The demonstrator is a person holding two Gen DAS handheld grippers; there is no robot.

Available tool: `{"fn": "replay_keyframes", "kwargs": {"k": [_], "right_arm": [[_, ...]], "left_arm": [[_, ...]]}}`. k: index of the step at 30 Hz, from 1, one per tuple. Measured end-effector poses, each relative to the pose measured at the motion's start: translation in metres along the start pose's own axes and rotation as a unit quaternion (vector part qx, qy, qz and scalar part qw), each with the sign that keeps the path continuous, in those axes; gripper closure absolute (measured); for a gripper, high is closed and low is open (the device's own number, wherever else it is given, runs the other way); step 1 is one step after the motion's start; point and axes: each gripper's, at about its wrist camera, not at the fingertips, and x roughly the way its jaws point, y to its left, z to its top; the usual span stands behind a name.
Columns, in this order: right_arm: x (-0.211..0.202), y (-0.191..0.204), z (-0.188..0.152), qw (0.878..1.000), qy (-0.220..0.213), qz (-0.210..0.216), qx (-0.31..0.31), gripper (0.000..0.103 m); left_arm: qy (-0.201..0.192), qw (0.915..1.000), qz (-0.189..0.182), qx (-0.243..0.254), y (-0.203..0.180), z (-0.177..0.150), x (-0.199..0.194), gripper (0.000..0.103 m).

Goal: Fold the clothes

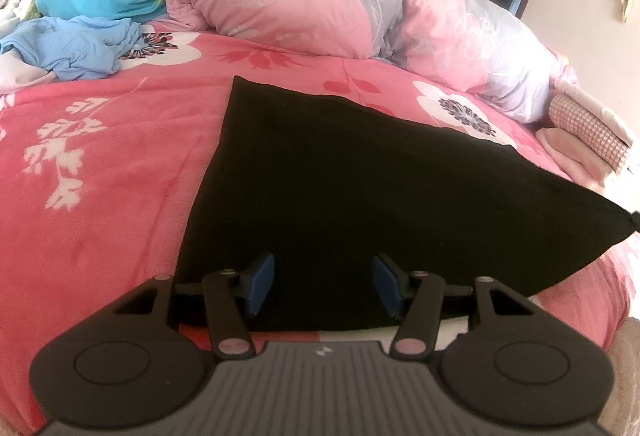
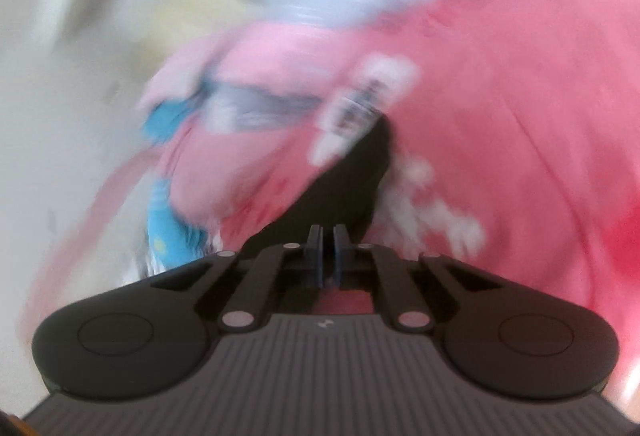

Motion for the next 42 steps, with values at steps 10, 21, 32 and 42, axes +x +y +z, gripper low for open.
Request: {"fn": "replay_keyframes", "kwargs": {"k": [10, 21, 32, 42], "right_arm": [[0.019, -0.041, -0.013, 0.990, 0.094, -0.073, -0.077, 0.098], [-0.003, -0.011, -0.008, 0.990, 0.040, -0.116, -0.072, 0.092], [0.051, 0.029, -0.052, 0.930, 0.157, -0.113, -0.312, 0.093], [0.019, 0.065, -0.030, 0.944, 0.100, -0.104, -0.297, 0.090]], "left_arm": [[0.001, 1.0000, 0.003, 0.003, -0.001, 0.000, 0.000, 0.047], [0.002, 1.0000, 0.007, 0.006, -0.004, 0.000, 0.000, 0.047], [0.001, 1.0000, 0.000, 0.002, 0.001, 0.000, 0.000, 0.047], [0.004, 1.0000, 0.002, 0.001, -0.001, 0.002, -0.003, 0.046]]}}
